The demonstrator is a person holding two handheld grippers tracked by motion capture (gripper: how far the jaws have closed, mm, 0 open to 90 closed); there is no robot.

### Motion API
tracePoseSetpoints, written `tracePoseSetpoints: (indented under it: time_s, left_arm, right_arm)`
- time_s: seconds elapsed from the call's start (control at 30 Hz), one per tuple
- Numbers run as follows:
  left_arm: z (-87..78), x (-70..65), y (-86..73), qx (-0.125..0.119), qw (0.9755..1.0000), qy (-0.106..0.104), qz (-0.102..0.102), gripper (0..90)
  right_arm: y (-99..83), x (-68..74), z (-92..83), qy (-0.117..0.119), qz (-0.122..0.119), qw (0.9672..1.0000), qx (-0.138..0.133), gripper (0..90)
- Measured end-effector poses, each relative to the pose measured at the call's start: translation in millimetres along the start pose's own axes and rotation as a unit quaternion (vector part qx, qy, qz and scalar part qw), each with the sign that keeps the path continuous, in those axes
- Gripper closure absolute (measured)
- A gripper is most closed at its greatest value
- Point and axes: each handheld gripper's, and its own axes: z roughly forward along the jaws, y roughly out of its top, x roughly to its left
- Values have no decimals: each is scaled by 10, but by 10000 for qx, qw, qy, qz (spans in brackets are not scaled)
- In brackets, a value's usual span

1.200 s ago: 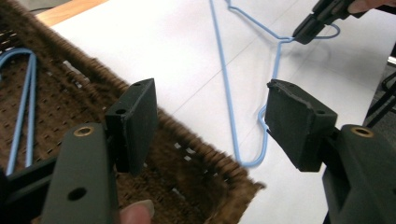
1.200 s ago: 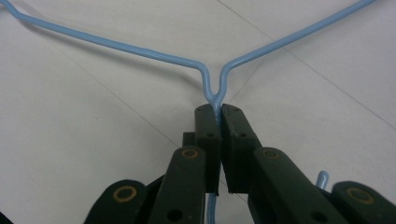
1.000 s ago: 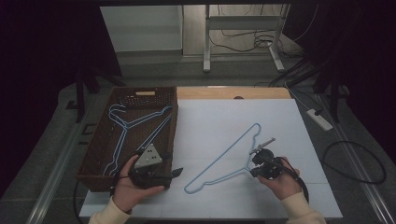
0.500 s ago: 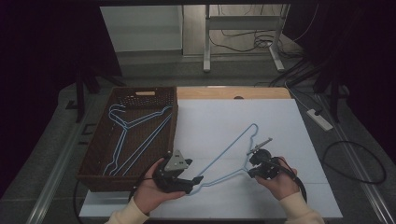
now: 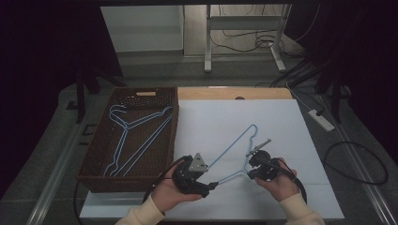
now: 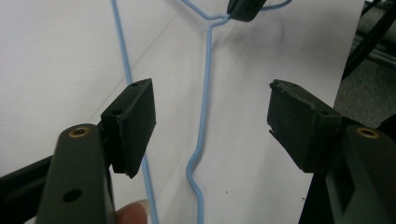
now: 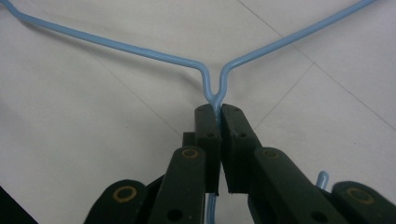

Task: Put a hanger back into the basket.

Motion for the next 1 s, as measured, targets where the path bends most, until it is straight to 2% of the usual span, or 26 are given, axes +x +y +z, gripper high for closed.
tracePoseSetpoints:
  time_s: [0.37, 0.6, 0.67, 0.8, 1.0]
  left_arm:
    - [418, 63, 58, 425, 9990, -120, -47, 326]
    - [664, 86, 77, 668, 9976, -150, -43, 392]
    - [708, 91, 78, 684, 9976, -125, -61, 435]
    - [753, 92, 82, 740, 9970, -222, -51, 509]
    - [788, 99, 79, 816, 9959, -366, -110, 765]
  right_arm:
    - [32, 47, -4, 19, -35, 10000, 27, 864]
    - [61, 83, -29, 52, -70, 10000, 14, 864]
    - [67, 99, -35, 51, -76, 10000, -5, 864]
    - [79, 120, -56, 70, -80, 9999, -24, 863]
    - [84, 134, -92, 88, -90, 9999, -85, 862]
